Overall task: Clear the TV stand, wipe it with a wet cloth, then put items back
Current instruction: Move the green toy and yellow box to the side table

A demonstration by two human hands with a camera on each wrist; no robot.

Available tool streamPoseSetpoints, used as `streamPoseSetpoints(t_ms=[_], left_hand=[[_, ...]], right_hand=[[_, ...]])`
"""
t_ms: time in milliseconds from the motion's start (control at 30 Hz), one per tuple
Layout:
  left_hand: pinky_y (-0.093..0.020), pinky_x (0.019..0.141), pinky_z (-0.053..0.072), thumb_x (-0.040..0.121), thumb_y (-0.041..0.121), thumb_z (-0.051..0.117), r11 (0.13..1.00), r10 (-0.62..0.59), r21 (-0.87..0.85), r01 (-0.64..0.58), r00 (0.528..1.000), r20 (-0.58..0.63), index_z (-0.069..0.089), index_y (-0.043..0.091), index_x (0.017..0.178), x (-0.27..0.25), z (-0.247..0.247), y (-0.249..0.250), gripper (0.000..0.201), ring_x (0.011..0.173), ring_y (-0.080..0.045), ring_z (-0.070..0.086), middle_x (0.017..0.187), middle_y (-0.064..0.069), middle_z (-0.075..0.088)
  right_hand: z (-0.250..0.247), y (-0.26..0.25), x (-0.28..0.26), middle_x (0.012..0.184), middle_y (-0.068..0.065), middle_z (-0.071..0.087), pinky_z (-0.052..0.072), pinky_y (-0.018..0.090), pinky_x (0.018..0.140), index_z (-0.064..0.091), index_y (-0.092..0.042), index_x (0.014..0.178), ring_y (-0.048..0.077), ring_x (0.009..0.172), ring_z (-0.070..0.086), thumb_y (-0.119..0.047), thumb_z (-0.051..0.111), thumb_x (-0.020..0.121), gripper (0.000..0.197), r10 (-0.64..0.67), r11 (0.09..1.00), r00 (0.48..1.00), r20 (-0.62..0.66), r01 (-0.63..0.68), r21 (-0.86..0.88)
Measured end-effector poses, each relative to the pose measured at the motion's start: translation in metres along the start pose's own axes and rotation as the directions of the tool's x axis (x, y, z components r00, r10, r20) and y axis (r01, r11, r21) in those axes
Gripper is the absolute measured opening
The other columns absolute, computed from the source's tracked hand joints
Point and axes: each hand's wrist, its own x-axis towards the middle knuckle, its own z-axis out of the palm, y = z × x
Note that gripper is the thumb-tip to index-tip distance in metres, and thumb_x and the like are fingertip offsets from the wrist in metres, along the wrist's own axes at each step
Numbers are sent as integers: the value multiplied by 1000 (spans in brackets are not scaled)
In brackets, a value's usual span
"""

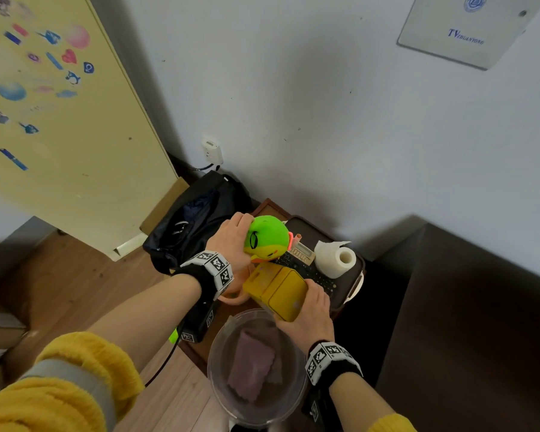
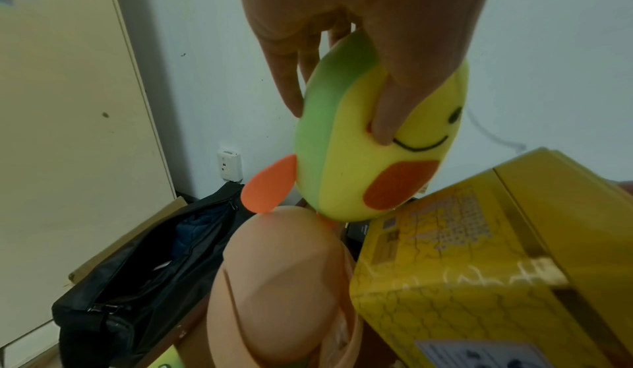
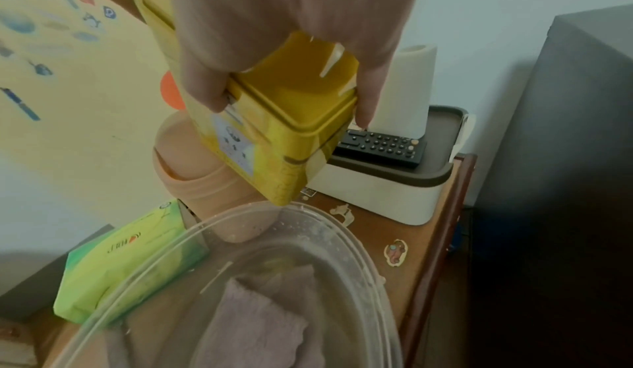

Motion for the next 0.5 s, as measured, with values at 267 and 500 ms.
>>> streamPoseSetpoints(t_ms=[267,500], left_hand=[[-42,75,47,73,31,70,998,-5,-67,4,1000,-26,44,21,120,-1,-3,-14,55,105,-27,49,117,-1,45],[-47,81,49,73,26,69,996,-31,-83,27,998,-52,43,18,123,2,-4,-22,57,108,-28,49,119,-3,44]], right_hand=[[8,4,16,142,-3,24,33,30,106,19,-21,141,16,134,20,-54,78,62,104,-42,999,999,-23,42,6],[16,2,11,144,-1,24,34,30,106,19,-19,143,18,133,20,-52,78,63,105,-81,995,997,-2,80,-51]])
